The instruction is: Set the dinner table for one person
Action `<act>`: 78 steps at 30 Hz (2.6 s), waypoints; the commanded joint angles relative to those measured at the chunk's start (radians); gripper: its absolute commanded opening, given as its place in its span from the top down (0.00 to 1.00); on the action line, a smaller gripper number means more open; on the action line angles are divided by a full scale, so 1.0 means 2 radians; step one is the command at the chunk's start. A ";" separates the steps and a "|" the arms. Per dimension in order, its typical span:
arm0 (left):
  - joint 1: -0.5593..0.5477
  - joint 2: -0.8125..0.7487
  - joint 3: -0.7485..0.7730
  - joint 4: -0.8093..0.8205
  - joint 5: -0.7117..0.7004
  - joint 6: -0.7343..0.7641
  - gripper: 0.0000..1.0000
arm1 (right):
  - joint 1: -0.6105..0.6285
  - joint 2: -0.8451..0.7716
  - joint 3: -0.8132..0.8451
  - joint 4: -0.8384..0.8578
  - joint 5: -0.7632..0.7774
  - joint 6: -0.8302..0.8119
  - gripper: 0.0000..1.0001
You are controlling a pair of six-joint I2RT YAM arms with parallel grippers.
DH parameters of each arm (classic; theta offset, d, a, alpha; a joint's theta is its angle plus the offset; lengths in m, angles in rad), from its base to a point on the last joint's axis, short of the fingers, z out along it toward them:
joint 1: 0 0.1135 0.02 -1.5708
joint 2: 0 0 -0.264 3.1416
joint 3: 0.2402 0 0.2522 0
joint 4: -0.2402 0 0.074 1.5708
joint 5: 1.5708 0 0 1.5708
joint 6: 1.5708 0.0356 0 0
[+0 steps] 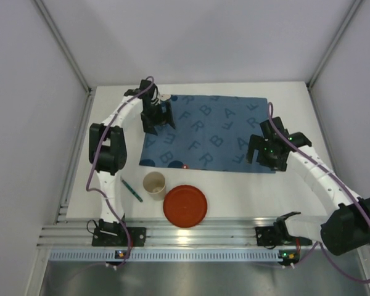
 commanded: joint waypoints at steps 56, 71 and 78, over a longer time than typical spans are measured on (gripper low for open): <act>0.028 -0.458 -0.371 -0.029 -0.325 -0.193 0.05 | 0.354 0.402 0.408 0.061 -0.193 -0.151 0.00; 0.028 -0.534 -0.460 -0.007 -0.273 -0.206 0.15 | 0.365 0.432 0.404 0.069 -0.149 -0.140 0.97; 0.028 -0.536 -0.455 -0.011 -0.248 -0.187 0.25 | 0.358 0.424 0.519 0.010 -0.088 -0.162 1.00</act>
